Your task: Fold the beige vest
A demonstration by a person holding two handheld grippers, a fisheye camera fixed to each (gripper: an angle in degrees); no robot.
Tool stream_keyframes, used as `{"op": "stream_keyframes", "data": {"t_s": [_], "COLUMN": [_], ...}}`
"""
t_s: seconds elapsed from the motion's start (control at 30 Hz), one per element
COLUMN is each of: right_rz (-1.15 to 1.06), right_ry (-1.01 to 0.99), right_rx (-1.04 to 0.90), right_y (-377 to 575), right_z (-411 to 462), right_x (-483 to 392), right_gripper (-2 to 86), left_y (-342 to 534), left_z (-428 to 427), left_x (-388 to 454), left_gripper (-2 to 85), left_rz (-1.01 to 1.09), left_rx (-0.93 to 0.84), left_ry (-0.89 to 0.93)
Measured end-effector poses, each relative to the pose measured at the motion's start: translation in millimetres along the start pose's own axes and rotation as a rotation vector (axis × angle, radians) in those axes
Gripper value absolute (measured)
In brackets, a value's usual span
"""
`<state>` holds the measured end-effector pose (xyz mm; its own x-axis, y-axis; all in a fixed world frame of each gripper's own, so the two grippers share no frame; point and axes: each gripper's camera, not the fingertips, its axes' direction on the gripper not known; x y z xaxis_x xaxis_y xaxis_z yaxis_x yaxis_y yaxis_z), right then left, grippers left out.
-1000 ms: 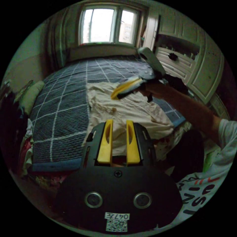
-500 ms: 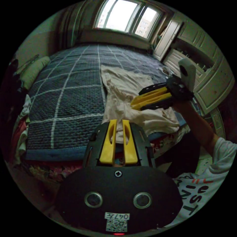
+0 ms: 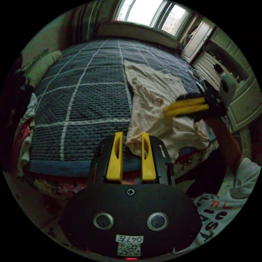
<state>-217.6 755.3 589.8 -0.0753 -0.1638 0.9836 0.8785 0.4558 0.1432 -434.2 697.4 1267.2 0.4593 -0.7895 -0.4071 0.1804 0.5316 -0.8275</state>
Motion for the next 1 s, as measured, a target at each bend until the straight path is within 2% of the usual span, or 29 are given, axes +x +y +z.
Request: {"op": "stream_keyframes", "data": {"t_s": [0.1,0.2,0.33,0.47,0.53,0.6,0.7,0.83,1.0], "right_rz": [0.095,0.145,0.368,0.500,0.501,0.482,0.485,0.464,0.506], "right_ry": [0.146,0.316,0.262,0.273,0.332,0.366,0.380,0.389,0.313], "right_rx": [0.160,0.048,-0.103,-0.043,-0.088,-0.148,-0.144,-0.136,-0.002], "right_y": [-14,-39,-46,-38,-34,-29,-17,0,41], "right_z": [-35,-31,-4,2,5,8,-1,-30,-93], "right_x": [56,124,208,232,237,239,243,249,256], "right_gripper": [2.5,4.3,5.6,6.0,5.5,4.1,1.2,-0.1,-0.3], "left_y": [-6,-9,-13,-19,-22,-25,-28,-30,-32], "left_z": [12,19,29,39,44,50,59,65,54], "left_x": [1,6,21,33,37,43,57,81,119], "left_gripper": [9.1,9.6,10.6,13.1,12.7,10.7,5.5,1.2,-0.4], "left_rz": [-0.021,-0.021,0.015,0.034,0.029,0.025,0.016,0.028,0.072], "left_rx": [-0.008,-0.003,-0.008,-0.018,-0.021,-0.026,-0.027,0.000,0.104], "left_ry": [0.004,0.025,0.021,0.085,0.100,0.091,-0.021,-0.029,0.170]}}
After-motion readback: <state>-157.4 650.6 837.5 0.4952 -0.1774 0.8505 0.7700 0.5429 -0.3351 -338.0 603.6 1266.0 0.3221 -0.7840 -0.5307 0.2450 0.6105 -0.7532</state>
